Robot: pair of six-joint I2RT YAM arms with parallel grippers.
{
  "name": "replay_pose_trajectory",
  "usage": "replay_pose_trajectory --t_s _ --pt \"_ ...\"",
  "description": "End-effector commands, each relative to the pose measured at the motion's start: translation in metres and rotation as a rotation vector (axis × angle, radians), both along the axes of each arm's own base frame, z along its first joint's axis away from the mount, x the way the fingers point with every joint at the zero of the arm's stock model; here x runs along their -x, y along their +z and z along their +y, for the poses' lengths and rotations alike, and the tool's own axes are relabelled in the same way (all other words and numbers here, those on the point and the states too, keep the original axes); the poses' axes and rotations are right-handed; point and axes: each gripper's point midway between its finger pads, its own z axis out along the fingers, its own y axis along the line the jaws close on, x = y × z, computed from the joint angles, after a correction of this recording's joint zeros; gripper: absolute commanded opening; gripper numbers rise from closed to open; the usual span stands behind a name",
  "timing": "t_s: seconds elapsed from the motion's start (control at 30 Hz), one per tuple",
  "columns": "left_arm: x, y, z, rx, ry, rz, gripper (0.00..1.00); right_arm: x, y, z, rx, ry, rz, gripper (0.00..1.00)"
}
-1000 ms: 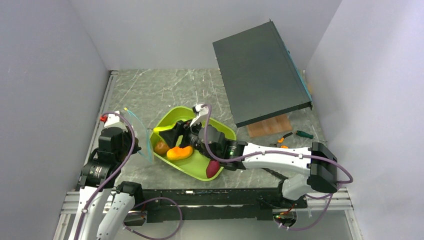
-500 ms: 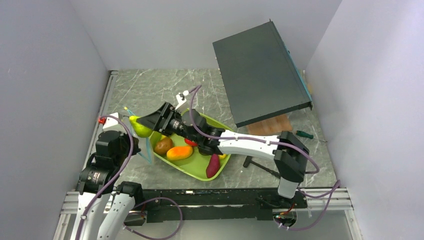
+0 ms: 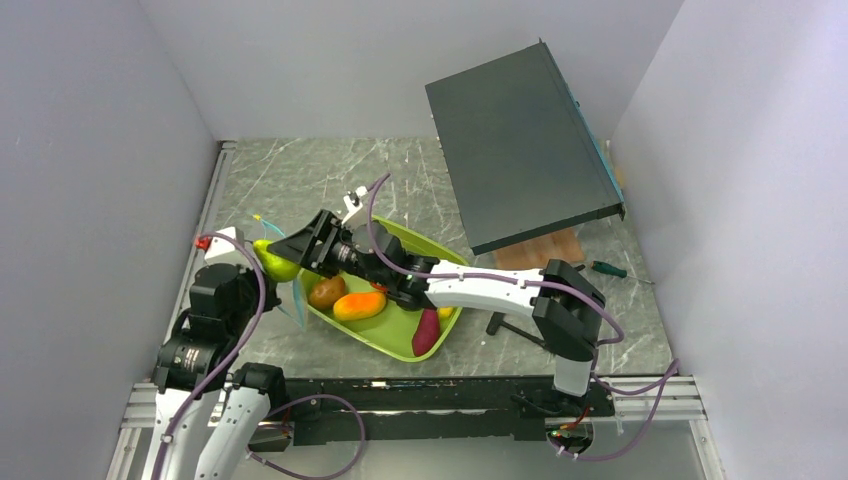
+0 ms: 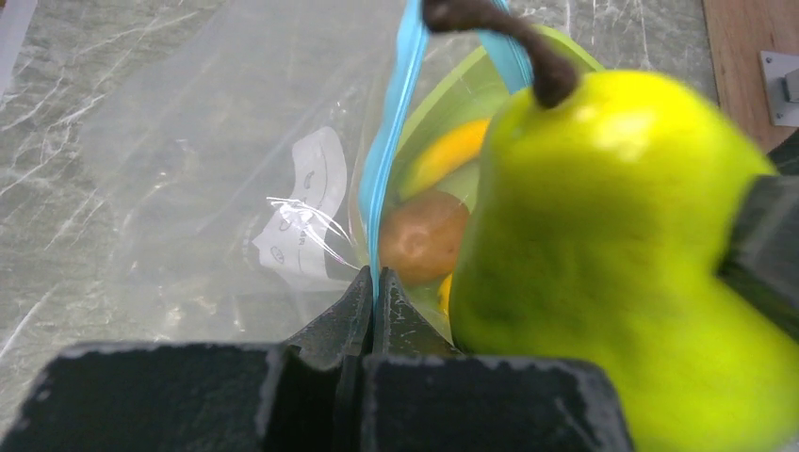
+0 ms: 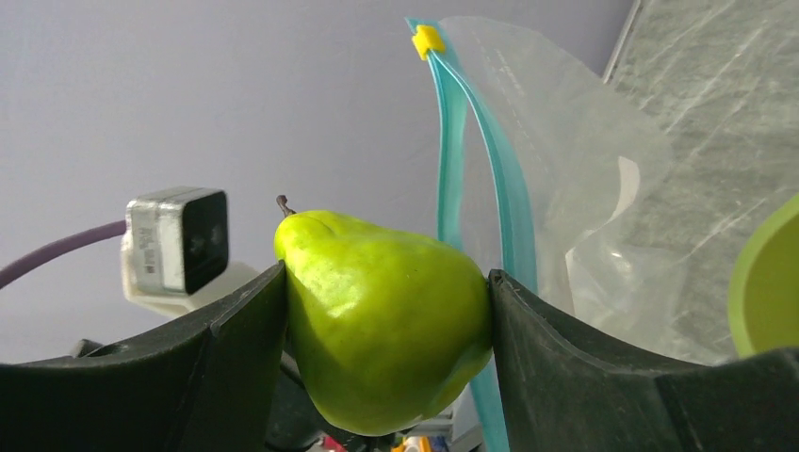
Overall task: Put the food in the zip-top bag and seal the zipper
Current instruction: Place the fake fruit in the zipper food storage bag.
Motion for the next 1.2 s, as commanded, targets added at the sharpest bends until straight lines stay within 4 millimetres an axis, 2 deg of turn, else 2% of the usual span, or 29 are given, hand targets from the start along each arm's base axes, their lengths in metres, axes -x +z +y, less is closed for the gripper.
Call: replay_pose_trajectory --t_s 0.0,0.13,0.3,0.57,0.67,0.9,1.17 --pt "-0.001 0.016 -0.002 0.011 -0.014 -0.080 0.00 -0.005 -0.011 -0.007 0.074 -0.057 -0.071 0.00" --pt "0.003 0.022 0.003 0.013 0.011 -0.120 0.00 -0.010 -0.032 -0.015 0.171 -0.103 -0.129 0.00" --pt "0.005 0.024 0.007 0.015 0.039 -0.137 0.00 -0.009 -0.045 -0.017 0.272 -0.099 -0.231 0.02" --pt "0.006 0.024 0.008 0.013 0.045 -0.128 0.00 0.013 -0.028 0.005 0.431 -0.043 -0.486 0.31" --pt "0.009 0.029 0.010 0.016 0.055 -0.153 0.00 0.011 -0.031 0.000 0.523 -0.116 -0.528 0.38" --pt "0.020 0.042 0.022 0.029 0.113 -0.256 0.00 0.013 -0.042 -0.002 0.580 -0.134 -0.561 0.39" --pt "0.028 0.045 0.029 0.036 0.156 -0.272 0.00 0.010 -0.053 -0.004 0.637 -0.152 -0.585 0.39"
